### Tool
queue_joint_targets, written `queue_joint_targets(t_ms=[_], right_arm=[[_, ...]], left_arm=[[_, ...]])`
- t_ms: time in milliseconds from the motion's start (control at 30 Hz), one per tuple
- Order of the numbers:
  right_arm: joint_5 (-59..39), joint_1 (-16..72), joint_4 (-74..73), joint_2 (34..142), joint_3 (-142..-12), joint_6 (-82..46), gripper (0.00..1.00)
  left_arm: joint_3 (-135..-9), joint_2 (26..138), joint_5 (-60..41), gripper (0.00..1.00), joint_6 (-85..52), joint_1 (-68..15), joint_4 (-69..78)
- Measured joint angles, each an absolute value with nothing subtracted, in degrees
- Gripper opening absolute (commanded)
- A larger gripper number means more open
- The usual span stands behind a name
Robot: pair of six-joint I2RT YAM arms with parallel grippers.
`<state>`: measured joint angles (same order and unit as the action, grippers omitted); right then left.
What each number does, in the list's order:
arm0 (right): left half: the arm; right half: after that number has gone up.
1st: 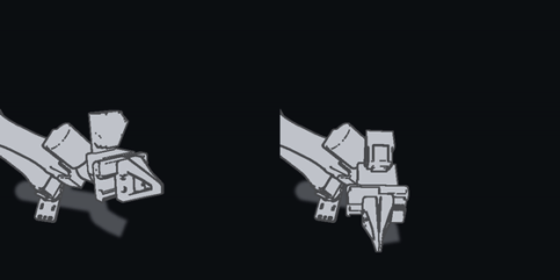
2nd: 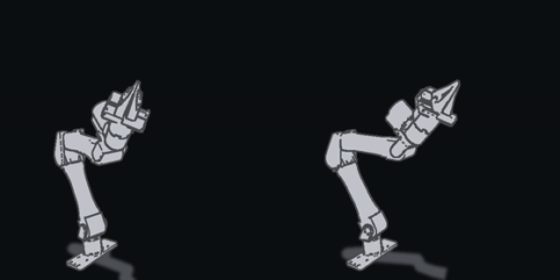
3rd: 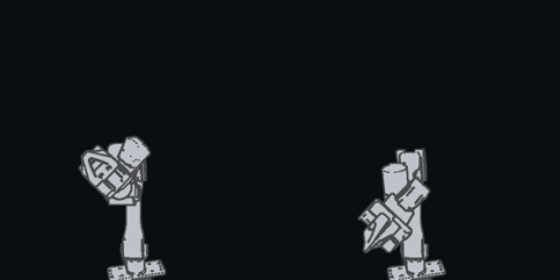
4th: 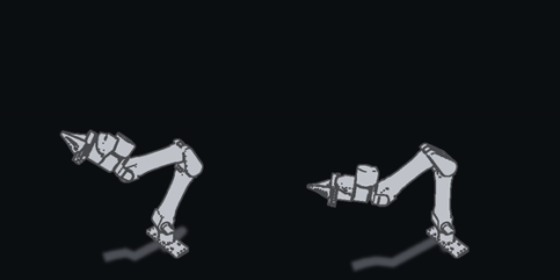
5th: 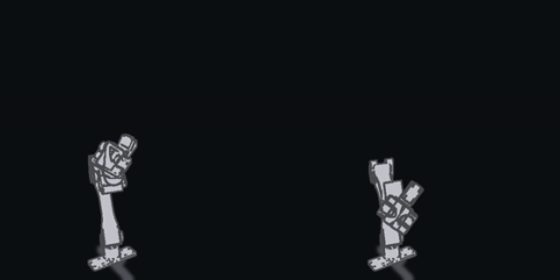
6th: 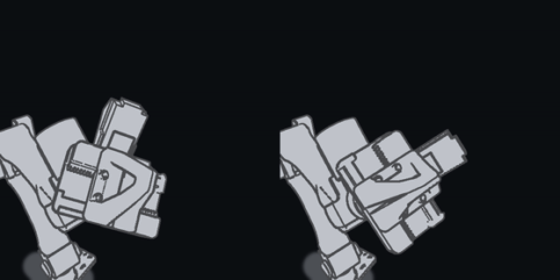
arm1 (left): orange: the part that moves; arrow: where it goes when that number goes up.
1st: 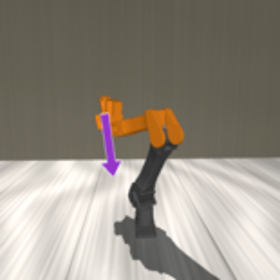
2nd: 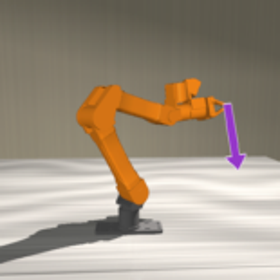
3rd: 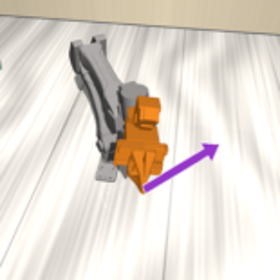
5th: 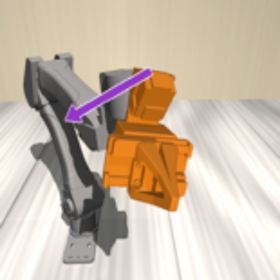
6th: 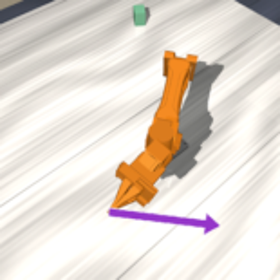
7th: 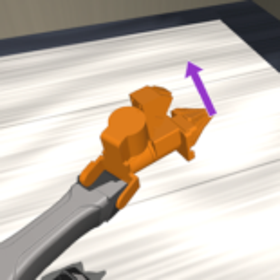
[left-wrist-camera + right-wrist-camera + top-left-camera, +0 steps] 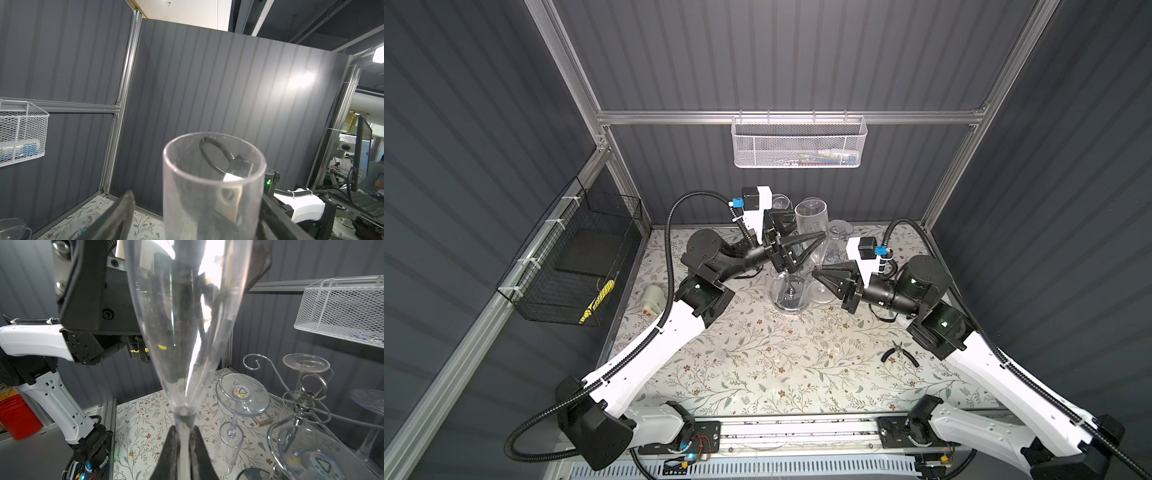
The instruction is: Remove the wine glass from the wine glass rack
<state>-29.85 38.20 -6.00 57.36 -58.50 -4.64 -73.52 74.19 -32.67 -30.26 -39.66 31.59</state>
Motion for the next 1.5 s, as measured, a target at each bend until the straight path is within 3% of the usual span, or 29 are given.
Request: queue_joint_targets(t_ms=[700,1133,1433,1467,1500], right_arm=[[-28.4,39.9,-7.2,58.5,-58.5,-5.4,0.00],[-27.5,40.7,-6.7,59.2,-58.5,-5.5,0.00],[-26.9,40.8,-5.8,59.2,-58.5,-5.5,0.00],[-26.8,40.8,-5.7,59.2,-58.5,-5.5,0.01],[-26.6,40.8,-5.7,59.2,-58.5,-5.5,0.13]], left_arm=[[-73.4,74.7,-33.3,0.72,-33.7,-39.7,33.5],[-72.8,74.6,-33.7,0.53,-32.4,-39.7,32.2],[-72.6,74.5,-33.5,0.47,-31.9,-39.9,31.2],[-72.6,74.5,-33.4,0.47,-31.8,-40.0,30.9],[-72.6,74.5,-33.2,0.46,-31.7,-40.0,30.7]])
